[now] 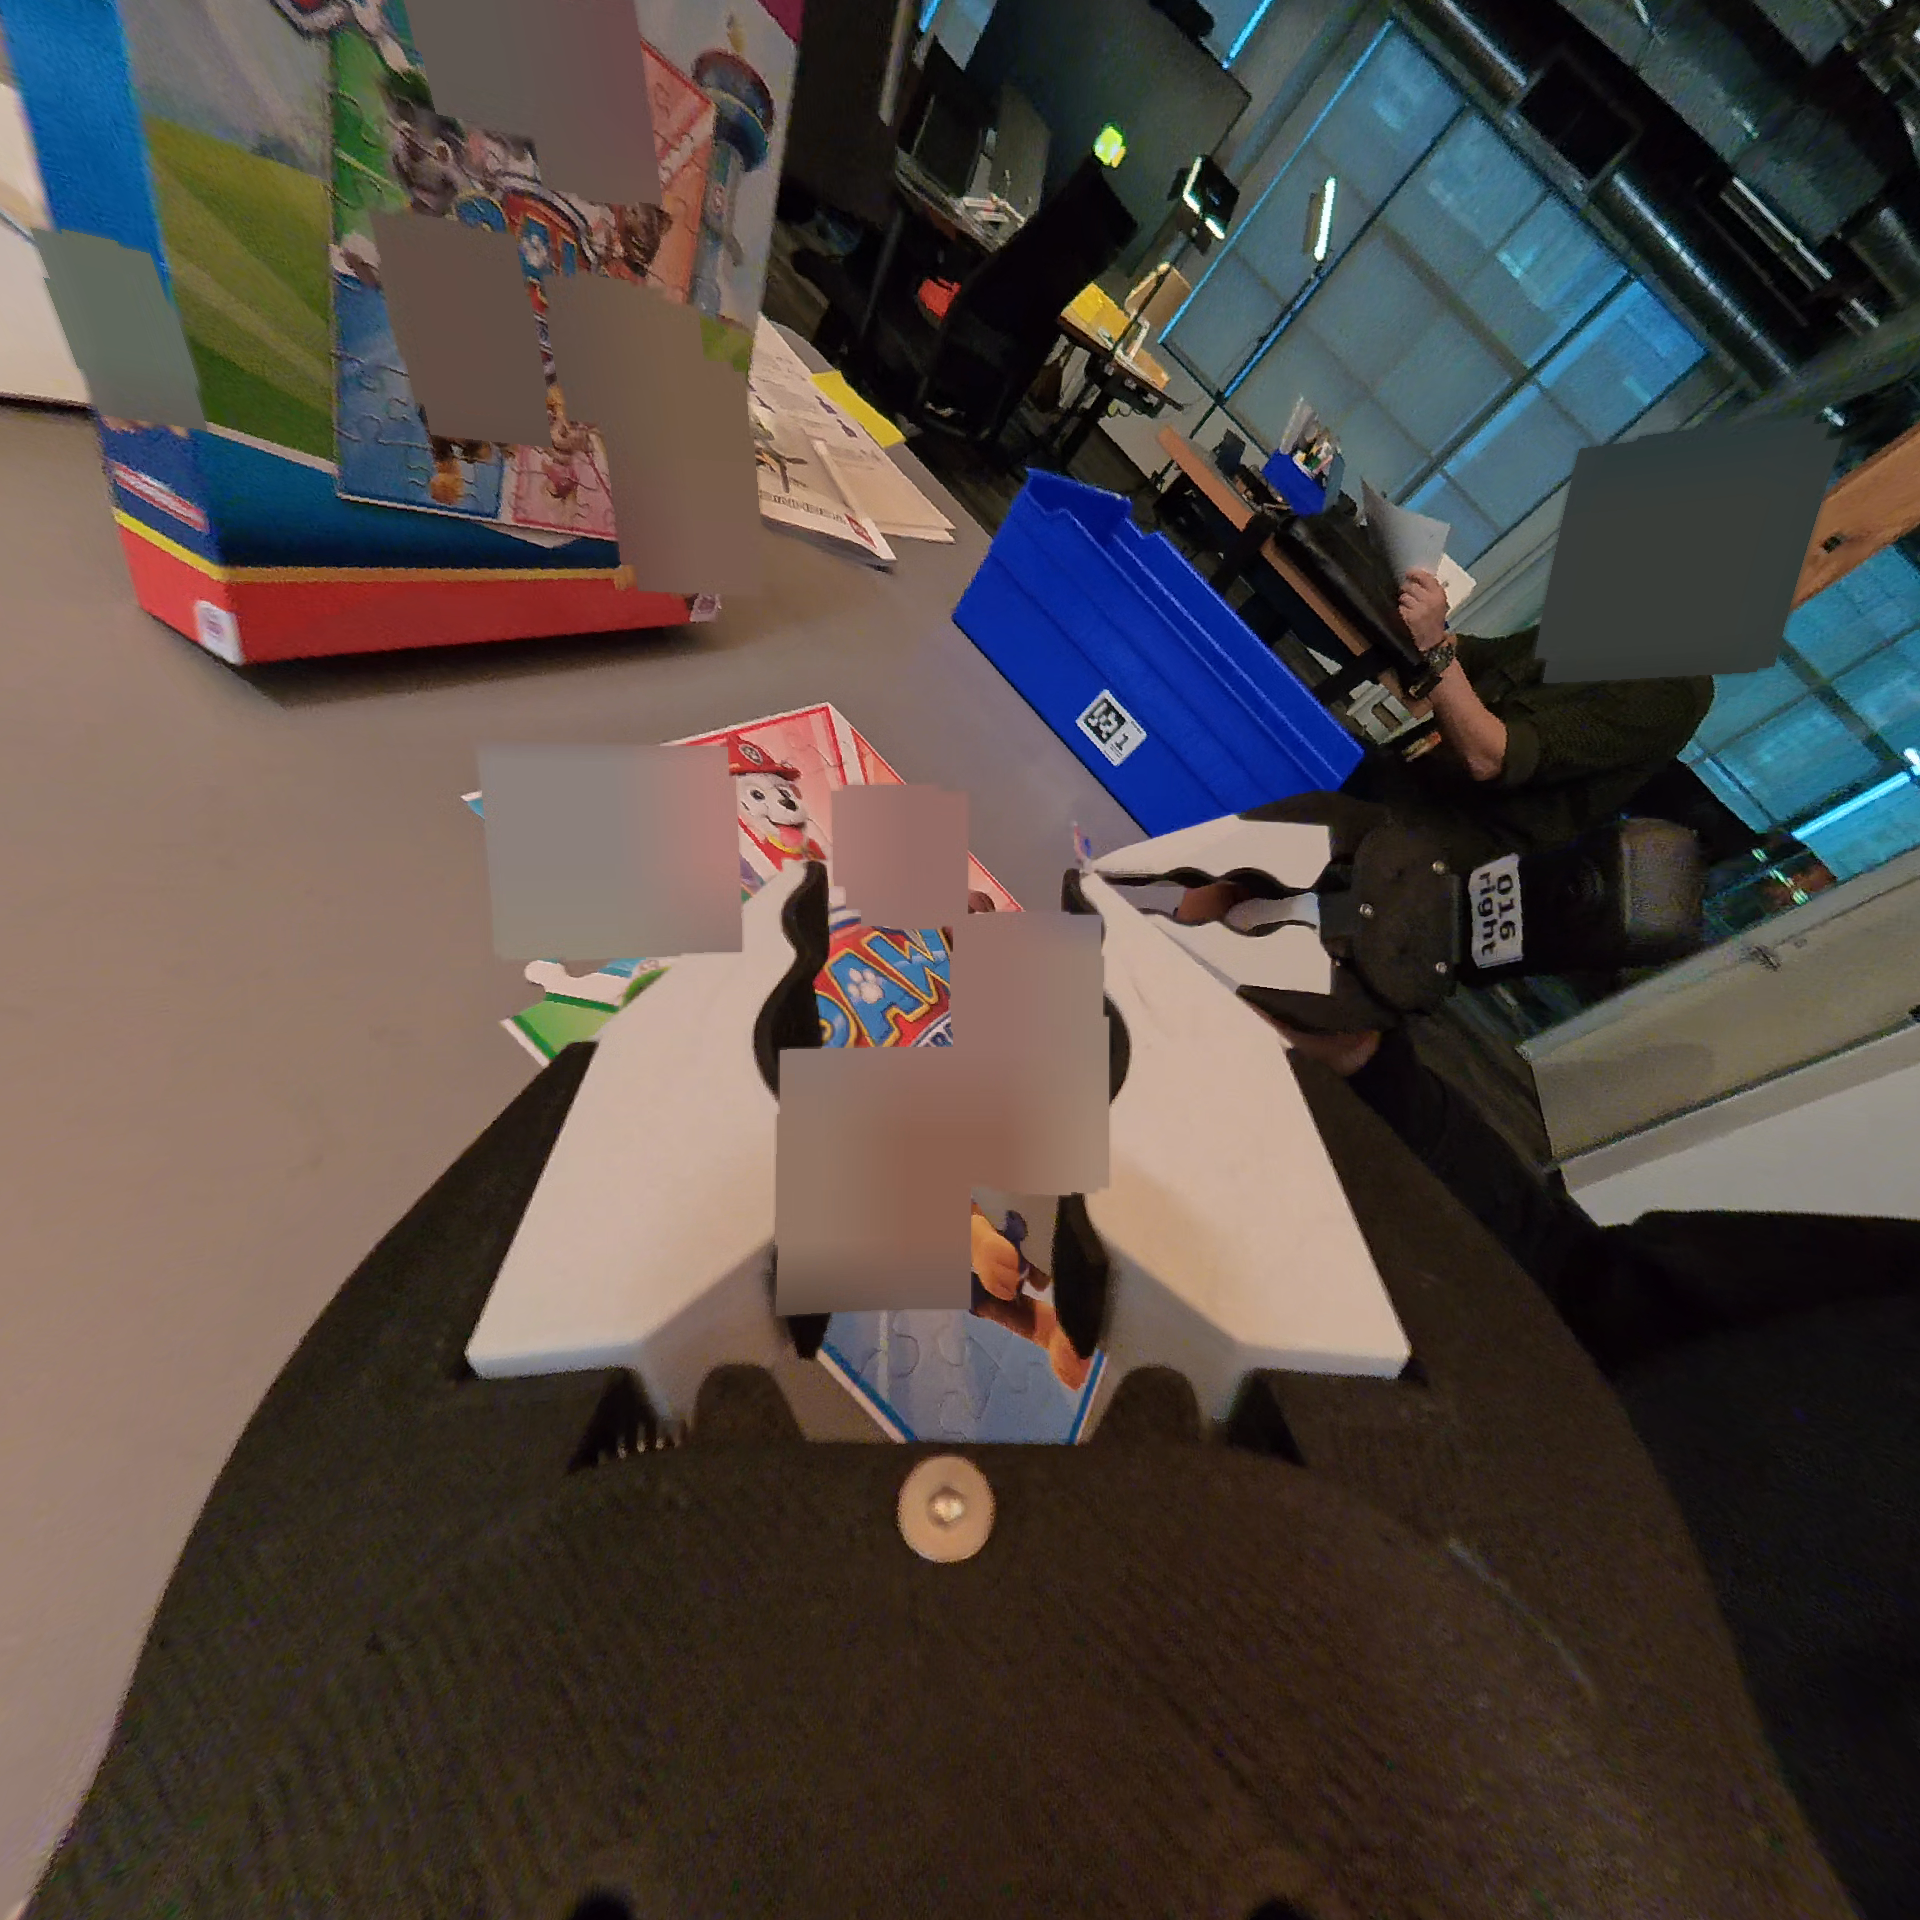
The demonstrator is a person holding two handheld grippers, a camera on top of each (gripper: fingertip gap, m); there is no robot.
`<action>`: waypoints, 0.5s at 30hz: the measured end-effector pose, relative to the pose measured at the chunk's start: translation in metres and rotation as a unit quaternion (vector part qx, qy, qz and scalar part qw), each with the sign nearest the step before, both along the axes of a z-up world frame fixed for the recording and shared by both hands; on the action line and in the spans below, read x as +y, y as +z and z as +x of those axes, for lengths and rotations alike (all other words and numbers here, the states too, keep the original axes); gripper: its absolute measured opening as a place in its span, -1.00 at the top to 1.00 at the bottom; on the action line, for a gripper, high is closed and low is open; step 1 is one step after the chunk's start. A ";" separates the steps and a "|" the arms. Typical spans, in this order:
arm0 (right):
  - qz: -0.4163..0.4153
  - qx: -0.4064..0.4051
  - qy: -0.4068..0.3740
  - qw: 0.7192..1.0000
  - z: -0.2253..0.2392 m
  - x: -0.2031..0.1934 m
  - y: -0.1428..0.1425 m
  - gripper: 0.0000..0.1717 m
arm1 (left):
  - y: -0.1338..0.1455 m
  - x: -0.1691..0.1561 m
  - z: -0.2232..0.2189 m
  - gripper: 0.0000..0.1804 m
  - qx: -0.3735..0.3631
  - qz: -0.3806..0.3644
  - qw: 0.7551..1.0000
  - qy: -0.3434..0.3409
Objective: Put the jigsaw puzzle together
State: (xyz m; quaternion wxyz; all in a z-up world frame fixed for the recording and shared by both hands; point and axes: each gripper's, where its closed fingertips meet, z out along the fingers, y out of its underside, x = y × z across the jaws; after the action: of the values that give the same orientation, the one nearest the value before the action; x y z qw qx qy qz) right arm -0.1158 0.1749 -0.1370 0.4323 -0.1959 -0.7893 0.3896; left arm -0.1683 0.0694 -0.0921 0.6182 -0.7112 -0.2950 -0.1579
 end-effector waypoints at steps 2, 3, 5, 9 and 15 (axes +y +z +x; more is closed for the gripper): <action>0.010 -0.017 -0.013 1.000 -0.012 0.002 -0.003 0.90 | 0.002 -0.006 -0.009 0.51 0.004 -0.003 1.000 0.019; 0.014 -0.021 -0.015 1.000 -0.017 0.001 -0.001 0.90 | 0.003 -0.008 -0.013 0.51 0.008 -0.005 1.000 0.026; 0.023 -0.017 -0.007 1.000 -0.028 -0.006 0.006 0.89 | 0.006 -0.010 -0.022 0.51 0.020 -0.011 0.999 0.040; 0.059 -0.022 0.011 0.998 -0.057 -0.025 0.014 0.89 | 0.009 -0.005 -0.054 0.52 0.062 -0.038 0.995 0.072; 0.065 -0.061 0.040 0.995 -0.093 -0.048 0.003 0.89 | -0.019 -0.011 -0.082 0.54 0.058 -0.051 0.992 0.100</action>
State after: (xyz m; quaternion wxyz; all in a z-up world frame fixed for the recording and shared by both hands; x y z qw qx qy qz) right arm -0.2084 0.1270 -0.1336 0.3792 -0.1591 -0.8452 0.3414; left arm -0.2505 0.0585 -0.1108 0.6101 -0.7165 -0.3361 -0.0382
